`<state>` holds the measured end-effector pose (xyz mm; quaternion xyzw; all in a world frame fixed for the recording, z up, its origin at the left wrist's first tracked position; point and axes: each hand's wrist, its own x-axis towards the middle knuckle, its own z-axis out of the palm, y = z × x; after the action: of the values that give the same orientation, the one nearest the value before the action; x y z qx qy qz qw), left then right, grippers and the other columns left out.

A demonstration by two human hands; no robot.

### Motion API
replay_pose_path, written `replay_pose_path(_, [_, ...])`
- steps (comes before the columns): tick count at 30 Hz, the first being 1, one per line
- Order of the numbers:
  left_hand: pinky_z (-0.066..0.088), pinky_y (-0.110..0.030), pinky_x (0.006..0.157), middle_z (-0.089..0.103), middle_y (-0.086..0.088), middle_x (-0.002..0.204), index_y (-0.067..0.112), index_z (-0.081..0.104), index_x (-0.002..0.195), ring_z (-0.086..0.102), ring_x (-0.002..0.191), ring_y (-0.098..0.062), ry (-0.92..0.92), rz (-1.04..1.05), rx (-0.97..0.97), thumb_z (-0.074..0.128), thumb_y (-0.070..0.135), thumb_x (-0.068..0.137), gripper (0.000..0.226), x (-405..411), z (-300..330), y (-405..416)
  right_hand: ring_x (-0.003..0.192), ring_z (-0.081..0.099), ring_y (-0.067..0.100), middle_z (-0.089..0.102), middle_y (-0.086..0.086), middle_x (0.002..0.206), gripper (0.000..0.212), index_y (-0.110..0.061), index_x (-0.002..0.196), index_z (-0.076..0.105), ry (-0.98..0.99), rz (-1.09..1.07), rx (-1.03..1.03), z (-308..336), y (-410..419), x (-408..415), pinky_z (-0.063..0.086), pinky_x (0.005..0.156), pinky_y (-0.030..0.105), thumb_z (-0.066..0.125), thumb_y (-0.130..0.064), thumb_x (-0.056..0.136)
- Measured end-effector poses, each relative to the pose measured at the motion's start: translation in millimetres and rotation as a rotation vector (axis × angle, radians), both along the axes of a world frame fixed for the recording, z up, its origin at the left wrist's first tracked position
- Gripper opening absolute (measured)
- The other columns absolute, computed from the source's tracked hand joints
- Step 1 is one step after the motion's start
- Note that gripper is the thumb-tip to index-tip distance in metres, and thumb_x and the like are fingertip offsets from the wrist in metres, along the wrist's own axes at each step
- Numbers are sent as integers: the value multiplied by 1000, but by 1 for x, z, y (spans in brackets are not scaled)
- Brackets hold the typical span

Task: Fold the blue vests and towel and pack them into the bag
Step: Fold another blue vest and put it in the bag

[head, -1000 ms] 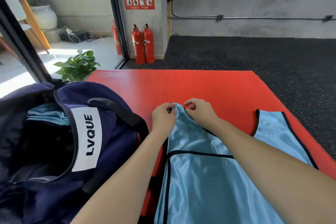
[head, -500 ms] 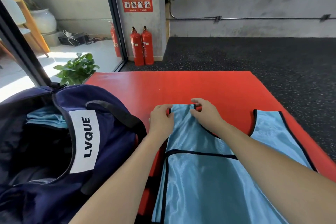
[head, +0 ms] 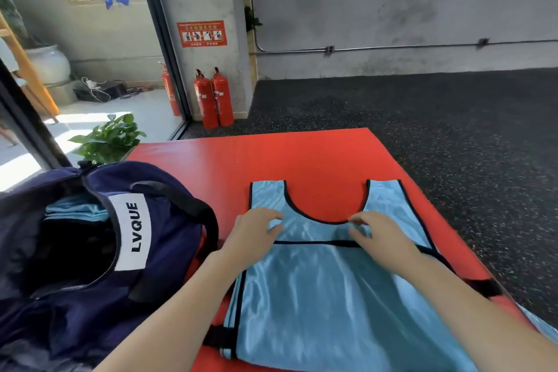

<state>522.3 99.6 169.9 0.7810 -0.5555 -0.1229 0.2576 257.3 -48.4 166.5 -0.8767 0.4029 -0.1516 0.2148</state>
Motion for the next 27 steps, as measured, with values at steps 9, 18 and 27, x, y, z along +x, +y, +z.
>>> replay_pose_path(9, [43, -30, 100, 64, 7, 120, 23, 65, 128, 58, 115, -14, -52, 5, 16, 63, 23, 97, 31, -15, -10, 50, 101, 60, 12, 60, -16, 102, 21, -36, 106, 64, 189, -107, -13, 8, -14, -107, 49, 89, 37, 71, -45, 89])
replay_pose_path(18, [50, -39, 92, 68, 17, 99, 35, 75, 95, 62, 100, -10, -93, 134, 34, 68, 22, 92, 15, -14, -8, 44, 78, 62, 9, 71, -7, 92, 5, -23, 93, 71, 8, -179, 100, 5, -11, -114, 41, 67, 25, 74, -26, 90])
replay_pose_path(27, [44, -14, 64, 72, 12, 76, 33, 71, 78, 64, 75, -1, 166, 164, 14, 80, 29, 78, 10, 2, 22, 51, 89, 64, 7, 71, -11, 86, 12, -33, 81, 71, -112, -206, 181, 27, -23, -121, 45, 78, 27, 79, -25, 85])
